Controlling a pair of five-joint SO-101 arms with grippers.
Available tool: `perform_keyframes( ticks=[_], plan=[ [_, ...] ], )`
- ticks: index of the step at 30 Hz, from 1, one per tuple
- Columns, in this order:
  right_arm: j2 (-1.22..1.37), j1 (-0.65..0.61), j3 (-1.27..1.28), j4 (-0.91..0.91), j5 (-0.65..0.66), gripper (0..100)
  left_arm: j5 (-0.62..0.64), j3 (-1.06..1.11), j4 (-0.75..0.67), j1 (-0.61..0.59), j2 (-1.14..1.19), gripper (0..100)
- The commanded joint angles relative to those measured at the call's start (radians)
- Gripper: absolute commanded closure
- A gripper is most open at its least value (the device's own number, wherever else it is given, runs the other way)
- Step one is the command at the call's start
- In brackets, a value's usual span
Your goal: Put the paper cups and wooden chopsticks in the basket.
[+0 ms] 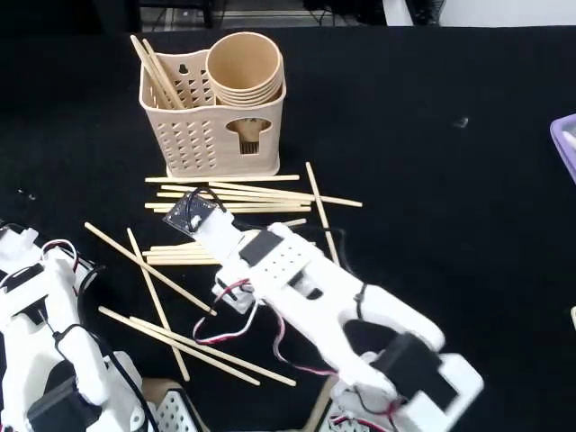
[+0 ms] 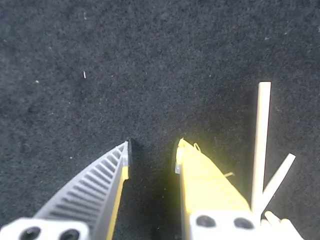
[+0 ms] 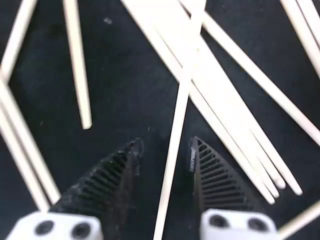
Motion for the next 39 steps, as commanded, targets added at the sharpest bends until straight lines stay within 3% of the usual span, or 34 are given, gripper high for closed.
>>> perform_keyframes(
  ticks=[1, 6, 10, 20, 26, 29, 32, 35, 39],
  plan=[
    [0.081, -0.015, -0.056, -0.054, -0.009, 85.1, 0.008, -0.004, -0.015, -0.004, -0.029, 84],
    [0.111, -0.015, -0.084, -0.052, -0.008, 86.4, 0.008, -0.004, -0.015, -0.004, -0.029, 84],
    [0.048, -0.015, -0.079, -0.051, -0.008, 98.9, 0.008, -0.004, -0.015, -0.004, -0.029, 84],
    [-0.114, -0.014, -0.082, 0.023, -0.008, 98.8, 0.008, -0.004, -0.015, -0.004, -0.029, 84],
    [-0.300, 0.011, -0.306, 0.087, 0.020, 98.7, 0.008, -0.004, -0.015, -0.004, -0.029, 84],
    [-0.371, 0.061, -0.437, -0.080, 0.020, 98.7, 0.008, -0.004, -0.015, -0.004, -0.029, 84],
    [-0.371, 0.124, -0.483, -0.387, 0.020, 98.7, 0.008, -0.004, -0.015, -0.004, -0.029, 84],
    [-0.315, 0.155, -0.472, -0.703, 0.018, 98.7, 0.008, -0.004, -0.015, -0.004, -0.029, 84],
    [-0.182, 0.160, -0.476, -0.990, 0.018, 98.7, 0.008, -0.004, -0.015, -0.002, -0.029, 84]
  ],
)
